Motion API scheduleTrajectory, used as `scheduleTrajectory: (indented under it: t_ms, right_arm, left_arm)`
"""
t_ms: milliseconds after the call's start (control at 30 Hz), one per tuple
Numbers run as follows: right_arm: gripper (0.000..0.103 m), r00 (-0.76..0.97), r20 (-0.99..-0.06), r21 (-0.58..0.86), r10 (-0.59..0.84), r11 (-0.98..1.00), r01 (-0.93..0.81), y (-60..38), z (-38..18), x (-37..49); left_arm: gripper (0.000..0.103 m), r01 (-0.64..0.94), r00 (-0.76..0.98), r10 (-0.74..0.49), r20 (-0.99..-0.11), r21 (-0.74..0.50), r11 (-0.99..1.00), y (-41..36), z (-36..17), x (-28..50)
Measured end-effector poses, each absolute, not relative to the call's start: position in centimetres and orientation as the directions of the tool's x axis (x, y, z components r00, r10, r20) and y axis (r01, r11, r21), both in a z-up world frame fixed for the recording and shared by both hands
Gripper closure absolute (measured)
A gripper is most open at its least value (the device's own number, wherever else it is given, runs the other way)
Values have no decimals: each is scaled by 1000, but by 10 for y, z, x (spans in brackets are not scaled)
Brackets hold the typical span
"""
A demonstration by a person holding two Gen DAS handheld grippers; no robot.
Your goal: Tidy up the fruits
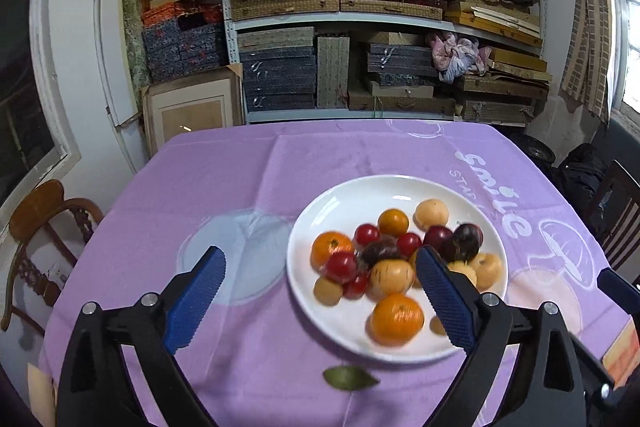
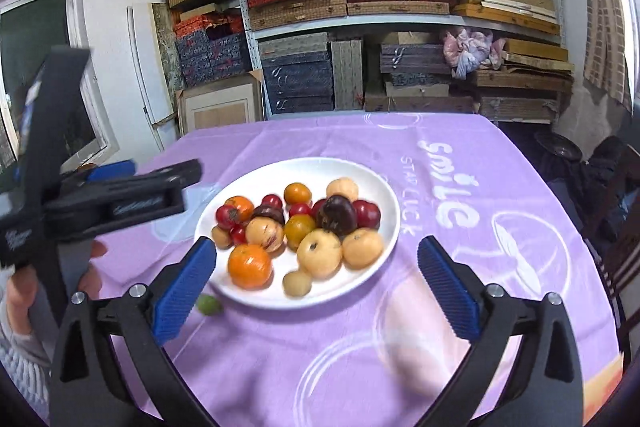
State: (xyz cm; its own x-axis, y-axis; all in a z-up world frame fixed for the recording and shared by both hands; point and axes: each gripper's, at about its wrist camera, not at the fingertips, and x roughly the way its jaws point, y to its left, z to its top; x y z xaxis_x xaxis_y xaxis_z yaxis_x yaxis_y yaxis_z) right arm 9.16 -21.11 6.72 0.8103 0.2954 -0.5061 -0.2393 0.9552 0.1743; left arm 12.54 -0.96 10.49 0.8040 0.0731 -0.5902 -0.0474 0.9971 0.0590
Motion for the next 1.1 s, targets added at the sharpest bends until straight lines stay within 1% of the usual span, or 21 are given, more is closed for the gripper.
scheduleTrajectory:
  t_ms: [67, 200, 267, 367, 500, 567, 733, 833, 900, 1033, 1100]
  right_arm:
    - [4, 809, -515, 160, 282, 959, -233, -207, 62, 70]
    - [4, 781, -566, 137, 264, 964, -226, -194, 41, 40]
    - [4, 775, -575, 143, 263, 965, -221, -193, 32, 31]
    - [4, 775, -587, 125, 235, 972, -200, -191, 22, 31]
    - [4, 787, -577, 124, 219, 976, -180, -193, 19, 35]
    - [4, 786, -580, 124, 213, 977, -174, -194, 19, 39]
    - [4, 779, -590, 125, 212, 977, -172, -195, 18, 49]
    - [4, 776, -597, 111, 202, 979, -169, -193, 12, 52]
    - [4, 774, -601, 109, 200, 980, -168, -194, 10, 54]
    - [4, 769, -608, 118, 198, 980, -159, -196, 6, 56]
    - [4, 768, -609, 116, 199, 980, -163, -197, 5, 56]
  left_arm:
    - [6, -67, 793, 88, -603, 57, 996, -4, 94, 93]
    - [6, -97, 753, 92, -652, 29, 995, 5, 60, 47]
    - [6, -89, 734, 80, -674, 22, 996, 6, 44, 32]
    - [6, -81, 733, 75, -676, 22, 996, 5, 32, 19]
    - [6, -67, 751, 63, -658, 19, 998, 3, 30, 17]
    - [6, -73, 761, 78, -644, 34, 997, 3, 34, 21]
    - [6, -53, 764, 57, -643, 26, 998, 1, 37, 32]
    - [6, -39, 759, 41, -650, 18, 999, -3, 34, 37]
    - [6, -38, 747, 46, -663, 27, 999, -6, 29, 40]
    - [5, -23, 721, 20, -693, 4, 1000, -7, 21, 46]
    - [5, -18, 720, 23, -693, 15, 1000, -8, 19, 47]
